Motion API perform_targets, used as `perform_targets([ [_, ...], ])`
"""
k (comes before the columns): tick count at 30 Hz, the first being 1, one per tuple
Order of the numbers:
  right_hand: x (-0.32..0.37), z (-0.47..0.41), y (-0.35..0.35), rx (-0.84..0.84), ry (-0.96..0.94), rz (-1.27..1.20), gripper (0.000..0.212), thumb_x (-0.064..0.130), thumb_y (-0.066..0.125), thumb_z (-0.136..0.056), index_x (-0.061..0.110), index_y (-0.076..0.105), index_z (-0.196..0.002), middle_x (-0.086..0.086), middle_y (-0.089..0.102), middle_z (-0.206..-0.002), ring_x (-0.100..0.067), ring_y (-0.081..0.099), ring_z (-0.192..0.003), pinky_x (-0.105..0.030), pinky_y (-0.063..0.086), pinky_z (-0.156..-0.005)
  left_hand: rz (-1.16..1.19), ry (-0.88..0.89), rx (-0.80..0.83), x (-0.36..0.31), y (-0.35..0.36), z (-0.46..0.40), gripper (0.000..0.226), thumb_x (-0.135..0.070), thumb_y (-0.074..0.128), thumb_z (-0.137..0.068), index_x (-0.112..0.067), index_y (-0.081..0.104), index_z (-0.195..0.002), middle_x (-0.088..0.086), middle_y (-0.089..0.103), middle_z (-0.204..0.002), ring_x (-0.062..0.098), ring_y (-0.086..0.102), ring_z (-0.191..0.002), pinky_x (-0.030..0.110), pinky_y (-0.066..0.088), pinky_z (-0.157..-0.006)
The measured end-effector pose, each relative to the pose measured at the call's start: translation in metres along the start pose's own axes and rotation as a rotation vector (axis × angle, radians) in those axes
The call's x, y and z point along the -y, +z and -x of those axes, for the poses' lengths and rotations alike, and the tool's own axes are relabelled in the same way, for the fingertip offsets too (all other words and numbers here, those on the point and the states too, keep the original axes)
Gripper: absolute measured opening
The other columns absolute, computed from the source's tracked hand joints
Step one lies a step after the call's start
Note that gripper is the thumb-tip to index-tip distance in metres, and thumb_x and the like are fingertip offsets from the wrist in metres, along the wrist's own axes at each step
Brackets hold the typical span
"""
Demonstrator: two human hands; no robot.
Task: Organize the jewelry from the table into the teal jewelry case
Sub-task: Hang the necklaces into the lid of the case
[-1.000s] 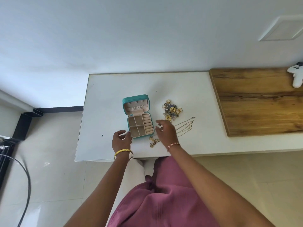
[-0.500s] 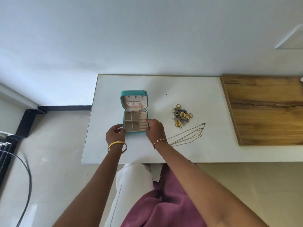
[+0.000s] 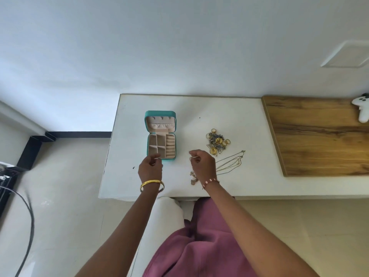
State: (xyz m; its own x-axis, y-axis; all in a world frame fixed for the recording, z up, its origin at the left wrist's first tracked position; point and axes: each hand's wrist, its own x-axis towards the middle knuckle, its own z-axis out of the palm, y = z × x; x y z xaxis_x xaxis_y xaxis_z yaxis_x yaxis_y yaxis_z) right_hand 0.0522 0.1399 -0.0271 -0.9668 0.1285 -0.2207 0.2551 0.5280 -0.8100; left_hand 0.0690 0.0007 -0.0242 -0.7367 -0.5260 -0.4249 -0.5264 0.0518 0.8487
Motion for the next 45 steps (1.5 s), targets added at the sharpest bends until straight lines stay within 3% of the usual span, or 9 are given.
perform_targets([
  [8, -0.064, 0.009, -0.054, -0.218, 0.118, 0.042, 0.023, -0.005, 0.052, -0.084, 0.000, 0.068, -0.100, -0.014, 0.069, -0.102, -0.023, 0.063, -0.094, -0.006, 0.037, -0.072, -0.137, 0.081, 0.171, 0.022, 0.035, 0.040, 0.020, -0.004, 0.054, -0.082, -0.018, 0.067, -0.086, 0.008, 0.066, -0.077, 0.022, 0.060, -0.076, 0.039, 0.052, -0.086],
  [13, -0.082, -0.001, -0.065, -0.195, -0.014, 0.224, 0.023, -0.003, 0.053, -0.085, 0.001, 0.067, -0.102, -0.015, 0.067, -0.104, -0.027, 0.059, -0.101, -0.022, 0.041, -0.086, -0.291, 0.254, 0.180, 0.032, 0.055, 0.044, 0.022, 0.000, 0.052, -0.084, -0.011, 0.071, -0.092, 0.006, 0.070, -0.094, 0.012, 0.057, -0.080, 0.012, 0.037, -0.076],
  [19, -0.103, -0.012, -0.051, -0.091, -0.404, 0.651, 0.032, -0.010, 0.067, -0.065, 0.004, 0.071, -0.094, -0.013, 0.071, -0.100, -0.032, 0.065, -0.093, -0.039, 0.051, -0.082, -0.438, 0.436, 0.218, 0.046, 0.077, 0.033, 0.024, 0.004, 0.054, -0.083, -0.007, 0.071, -0.094, 0.012, 0.068, -0.098, 0.027, 0.060, -0.095, 0.023, 0.041, -0.084],
  [21, -0.112, -0.014, -0.047, -0.119, -0.461, 0.763, 0.037, -0.006, 0.073, -0.058, 0.007, 0.071, -0.093, -0.009, 0.071, -0.100, -0.028, 0.066, -0.093, -0.039, 0.051, -0.084, -0.485, 0.431, 0.213, 0.050, 0.085, 0.027, 0.022, 0.001, 0.058, -0.081, -0.008, 0.071, -0.097, 0.014, 0.065, -0.099, 0.029, 0.057, -0.096, 0.026, 0.040, -0.086],
  [26, -0.124, -0.017, -0.046, -0.145, -0.509, 0.900, 0.040, 0.002, 0.069, -0.066, 0.008, 0.067, -0.105, -0.008, 0.067, -0.113, -0.029, 0.061, -0.108, -0.047, 0.046, -0.094, -0.568, 0.378, 0.200, 0.047, 0.098, 0.017, 0.018, -0.008, 0.067, -0.078, -0.012, 0.072, -0.095, 0.012, 0.057, -0.094, 0.028, 0.053, -0.093, 0.032, 0.044, -0.085],
  [34, -0.116, -0.024, -0.050, -0.259, -0.494, 0.710, 0.038, 0.014, 0.037, -0.080, 0.007, 0.070, -0.098, -0.010, 0.070, -0.101, -0.031, 0.064, -0.096, -0.042, 0.048, -0.088, -0.514, 0.384, 0.206, 0.041, 0.093, 0.006, 0.014, -0.007, 0.066, -0.080, -0.011, 0.072, -0.092, 0.003, 0.052, -0.082, 0.015, 0.052, -0.072, 0.017, 0.037, -0.072],
  [37, -0.112, -0.020, -0.047, -0.255, -0.575, 0.687, 0.028, 0.002, 0.054, -0.073, 0.006, 0.071, -0.096, -0.008, 0.071, -0.094, -0.028, 0.065, -0.089, -0.037, 0.050, -0.083, -0.510, 0.375, 0.230, 0.042, 0.088, 0.006, 0.015, -0.007, 0.067, -0.079, -0.011, 0.071, -0.092, 0.004, 0.054, -0.083, 0.014, 0.051, -0.071, 0.014, 0.035, -0.070],
  [40, -0.114, -0.021, -0.045, -0.201, -0.595, 0.745, 0.036, -0.005, 0.071, -0.059, 0.007, 0.071, -0.093, -0.006, 0.071, -0.095, -0.026, 0.066, -0.087, -0.035, 0.050, -0.084, -0.526, 0.365, 0.240, 0.041, 0.086, 0.004, 0.015, -0.004, 0.065, -0.079, -0.011, 0.070, -0.092, 0.006, 0.055, -0.084, 0.013, 0.049, -0.069, 0.013, 0.035, -0.069],
  [45, -0.120, -0.034, -0.061, -0.252, -0.499, 0.728, 0.037, -0.009, 0.069, -0.058, 0.004, 0.070, -0.093, -0.010, 0.072, -0.095, -0.030, 0.067, -0.091, -0.042, 0.050, -0.084, -0.487, 0.346, 0.216, 0.041, 0.083, 0.000, 0.019, 0.002, 0.061, -0.080, -0.010, 0.070, -0.090, 0.006, 0.058, -0.086, 0.012, 0.051, -0.071, 0.017, 0.038, -0.073],
])
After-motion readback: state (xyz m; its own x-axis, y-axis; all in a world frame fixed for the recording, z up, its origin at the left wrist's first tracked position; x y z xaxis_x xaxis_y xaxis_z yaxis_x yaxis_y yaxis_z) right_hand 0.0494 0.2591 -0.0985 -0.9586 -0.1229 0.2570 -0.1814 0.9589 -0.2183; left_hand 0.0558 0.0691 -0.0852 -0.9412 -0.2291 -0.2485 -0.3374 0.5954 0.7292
